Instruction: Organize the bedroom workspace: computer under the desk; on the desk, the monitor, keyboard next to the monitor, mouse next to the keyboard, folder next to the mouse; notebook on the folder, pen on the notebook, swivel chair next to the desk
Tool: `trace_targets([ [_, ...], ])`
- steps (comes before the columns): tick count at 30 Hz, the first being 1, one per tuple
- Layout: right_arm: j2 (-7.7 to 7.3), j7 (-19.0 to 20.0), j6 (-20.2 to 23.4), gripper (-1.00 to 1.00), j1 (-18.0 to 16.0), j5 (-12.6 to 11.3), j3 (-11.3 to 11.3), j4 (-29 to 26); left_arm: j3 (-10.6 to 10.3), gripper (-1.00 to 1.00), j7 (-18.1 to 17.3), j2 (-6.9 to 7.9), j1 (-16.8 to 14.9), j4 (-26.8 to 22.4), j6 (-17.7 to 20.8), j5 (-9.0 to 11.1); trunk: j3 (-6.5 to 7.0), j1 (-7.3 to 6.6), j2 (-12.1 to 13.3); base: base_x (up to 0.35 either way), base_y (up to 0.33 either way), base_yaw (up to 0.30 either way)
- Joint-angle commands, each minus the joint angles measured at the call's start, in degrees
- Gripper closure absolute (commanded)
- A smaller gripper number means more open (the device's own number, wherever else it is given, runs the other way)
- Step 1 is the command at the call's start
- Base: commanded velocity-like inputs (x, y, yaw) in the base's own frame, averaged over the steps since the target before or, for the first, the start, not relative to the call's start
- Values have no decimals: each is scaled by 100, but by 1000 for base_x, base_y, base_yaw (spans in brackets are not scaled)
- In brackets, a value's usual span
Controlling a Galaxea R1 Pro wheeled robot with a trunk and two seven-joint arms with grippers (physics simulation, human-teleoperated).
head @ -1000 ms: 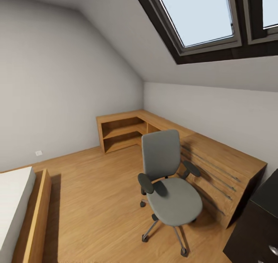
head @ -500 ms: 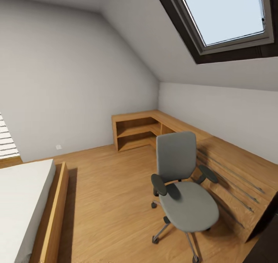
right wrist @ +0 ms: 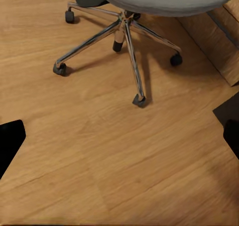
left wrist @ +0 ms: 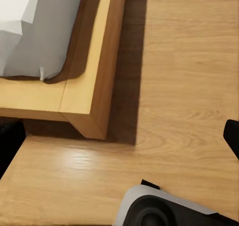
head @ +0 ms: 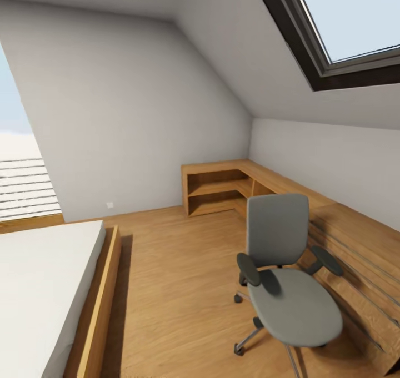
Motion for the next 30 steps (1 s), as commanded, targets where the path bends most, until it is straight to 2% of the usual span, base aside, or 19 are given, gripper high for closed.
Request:
trace_targets([
  [1, 3, -52, 13, -100, -4, 6, 48, 7, -50, -100, 55, 2, 3, -12, -6, 15, -7, 1, -6, 0, 0, 259],
  [16, -2, -52, 70, -100, -4, -6, 38, -12, -78, -100, 48, -16, 3, -45, -4, -39, -7, 1, -6, 0, 0, 249],
  [18, -11, -50, 70, -100, -4, -13, 22, -22, -84, -100, 72, -98, 3, -215, -20, -334, -7, 1, -6, 0, 0, 221],
  [23, -14, -47, 76, -100, -4, -15, 15, -27, -82, -100, 91, -117, 3, -594, -15, -682, -12, 1, -6, 0, 0, 164],
  [30, -61, -50, 74, -100, -4, -10, 6, -75, -78, -100, 110, -126, 3, -1344, 102, -885, -21, 1, -6, 0, 0, 89],
])
